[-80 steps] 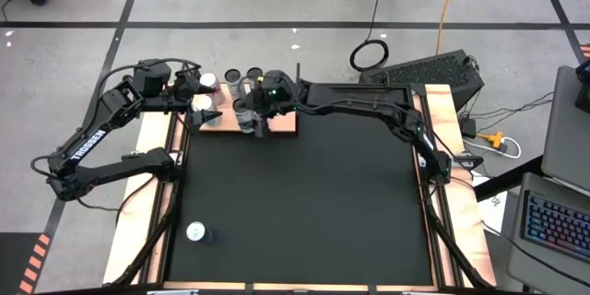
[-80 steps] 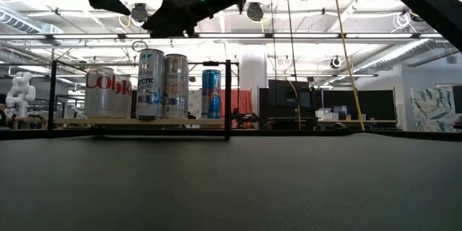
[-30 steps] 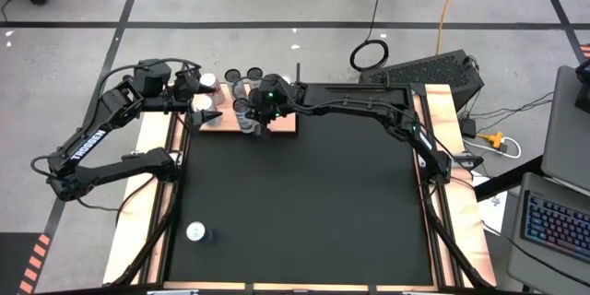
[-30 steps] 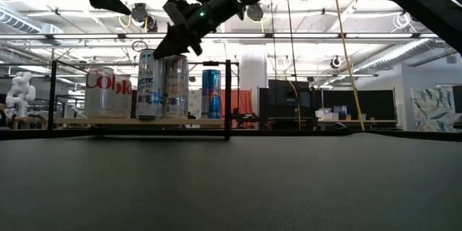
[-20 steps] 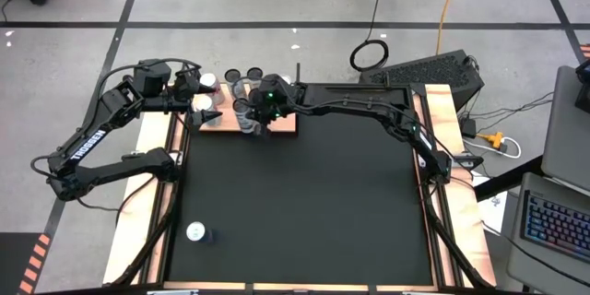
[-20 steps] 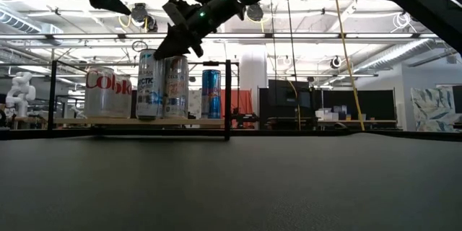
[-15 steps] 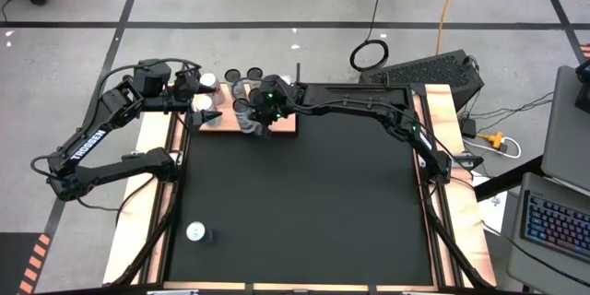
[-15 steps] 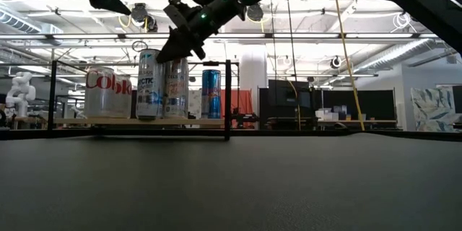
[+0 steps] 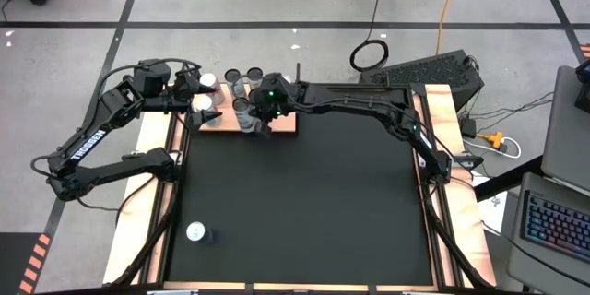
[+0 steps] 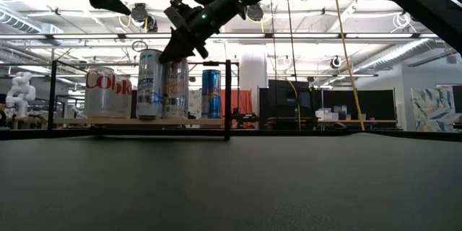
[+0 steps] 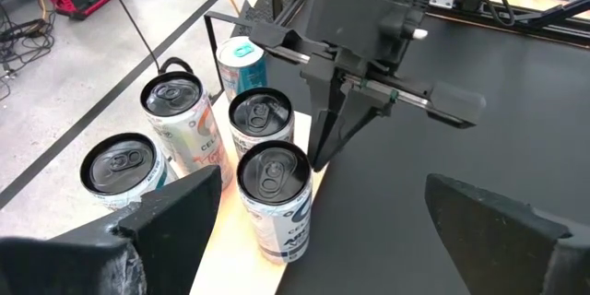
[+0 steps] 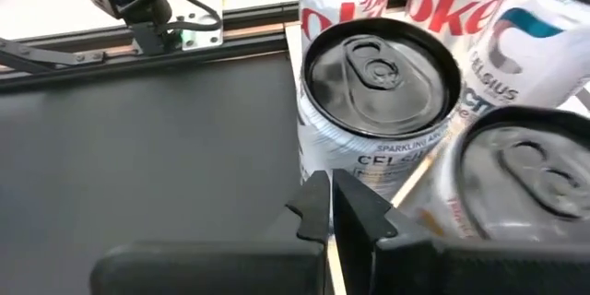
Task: Place canned beverage on shelf
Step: Put the white blue soda can on the shelf aligned with the white blue soda can
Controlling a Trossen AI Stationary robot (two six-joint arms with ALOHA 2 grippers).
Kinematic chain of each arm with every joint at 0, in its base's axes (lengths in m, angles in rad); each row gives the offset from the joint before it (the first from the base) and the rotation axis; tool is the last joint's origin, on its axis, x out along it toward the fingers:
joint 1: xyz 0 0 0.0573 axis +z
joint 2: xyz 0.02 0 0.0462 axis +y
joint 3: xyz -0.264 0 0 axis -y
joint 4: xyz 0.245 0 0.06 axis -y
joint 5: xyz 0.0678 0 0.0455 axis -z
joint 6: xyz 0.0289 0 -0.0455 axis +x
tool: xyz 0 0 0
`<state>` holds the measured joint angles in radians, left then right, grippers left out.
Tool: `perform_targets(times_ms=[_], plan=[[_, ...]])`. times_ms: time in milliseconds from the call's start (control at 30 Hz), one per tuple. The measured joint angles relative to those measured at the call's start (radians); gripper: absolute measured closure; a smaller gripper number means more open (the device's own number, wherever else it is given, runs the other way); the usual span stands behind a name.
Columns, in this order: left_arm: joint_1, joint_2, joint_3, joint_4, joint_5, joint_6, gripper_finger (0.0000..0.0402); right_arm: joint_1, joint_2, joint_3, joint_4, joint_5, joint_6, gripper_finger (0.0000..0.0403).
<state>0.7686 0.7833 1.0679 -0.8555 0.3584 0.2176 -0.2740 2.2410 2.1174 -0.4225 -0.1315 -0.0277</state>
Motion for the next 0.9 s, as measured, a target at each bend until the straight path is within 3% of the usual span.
perform_targets(times_ms=[900], plan=[[0.000, 0.000, 0.000, 0.000, 0.004, 0.000, 0.0020, -0.002, 0.036, 0.000, 0.121, 0.000, 0.024, 0.0403]])
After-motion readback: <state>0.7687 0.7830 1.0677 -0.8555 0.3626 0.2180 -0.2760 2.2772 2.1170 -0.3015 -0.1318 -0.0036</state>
